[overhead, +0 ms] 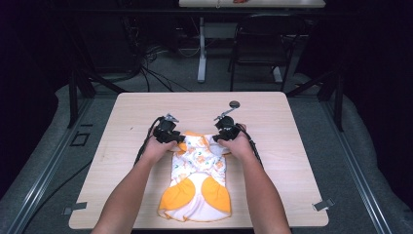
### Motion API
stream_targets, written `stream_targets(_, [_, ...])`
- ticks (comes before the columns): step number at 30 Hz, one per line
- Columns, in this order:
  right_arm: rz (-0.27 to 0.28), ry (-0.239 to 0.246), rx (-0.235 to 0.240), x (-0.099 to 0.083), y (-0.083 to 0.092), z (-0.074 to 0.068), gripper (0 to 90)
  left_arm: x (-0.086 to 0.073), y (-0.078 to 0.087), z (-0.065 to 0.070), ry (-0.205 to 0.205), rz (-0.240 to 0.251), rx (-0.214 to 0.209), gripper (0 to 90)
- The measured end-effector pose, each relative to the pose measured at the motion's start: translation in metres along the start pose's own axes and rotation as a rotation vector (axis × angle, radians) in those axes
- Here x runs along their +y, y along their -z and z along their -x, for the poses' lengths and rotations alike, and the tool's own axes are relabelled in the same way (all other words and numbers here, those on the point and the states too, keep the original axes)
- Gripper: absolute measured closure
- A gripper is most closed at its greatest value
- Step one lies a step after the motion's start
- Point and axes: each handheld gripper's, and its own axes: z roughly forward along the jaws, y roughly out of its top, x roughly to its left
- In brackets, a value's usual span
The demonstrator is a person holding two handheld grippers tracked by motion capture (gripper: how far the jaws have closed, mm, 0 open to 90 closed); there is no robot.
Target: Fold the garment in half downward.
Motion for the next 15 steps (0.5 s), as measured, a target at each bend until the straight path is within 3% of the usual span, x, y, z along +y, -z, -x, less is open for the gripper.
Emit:
stream_targets(6, [-0.025, -0.013, 0.011, -0.0012, -0.005, 0.0009, 58.9, -0.0042, -0.0041, -0.0013, 0.011, -0.005, -0.005, 63.0])
stream_targets(9, [-0.048, -0.031, 0.025, -0.003, -0.0088, 0.0017, 61.3, -0.0051, -0.0062, 0.0001, -0.003, -0.013, -0.007, 63.4])
stream_targets(10, [-0.029, -0.059, 0.036, -0.0041, -0.0102, 0.001, 62.8, -0.005, -0.0063, 0.0004, -0.001, -0.014, -0.006, 63.7])
stream_targets(12, [-0.056, -0.047, 0.051, -0.0033, -0.009, 0.0034, 63.7, -0.005, -0.0065, 0.0006, 0.003, -0.015, -0.01, 65.4])
stream_targets(15, [-0.049, -0.056, 0.058, -0.0041, -0.0093, 0.0031, 65.9, -0.0053, -0.0067, 0.0002, 0.009, -0.017, -0.015, 66.4])
